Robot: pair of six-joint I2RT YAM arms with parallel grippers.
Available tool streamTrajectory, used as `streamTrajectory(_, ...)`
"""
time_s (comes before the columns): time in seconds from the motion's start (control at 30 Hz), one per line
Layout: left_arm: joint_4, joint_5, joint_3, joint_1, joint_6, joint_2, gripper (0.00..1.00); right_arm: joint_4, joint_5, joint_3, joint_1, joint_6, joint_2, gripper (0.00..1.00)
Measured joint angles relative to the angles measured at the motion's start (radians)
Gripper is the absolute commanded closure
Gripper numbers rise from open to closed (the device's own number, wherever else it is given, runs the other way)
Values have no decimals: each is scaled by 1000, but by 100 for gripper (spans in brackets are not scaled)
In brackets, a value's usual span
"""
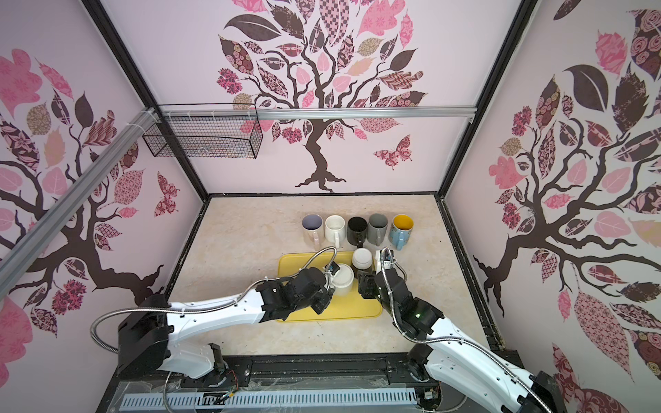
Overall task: Turn the mug right side up
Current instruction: 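Close the left gripper on the white mug and lift it, then tilt the white mug toward the right gripper while the right gripper closes on it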
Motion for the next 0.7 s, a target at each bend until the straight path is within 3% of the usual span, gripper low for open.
streamTrajectory(0.1,-5,-4,-24,23,-19,-103,98,23,-13,-18,0,13,-19,41)
streamTrajectory(0.33,94,125,-132,168,-185,-349,100,131,-119,-54,0,67,-21,41)
streamTrajectory(0.7,438,331,-254,208,-511,-426,100,516,-341,-186,0,224,-5,41)
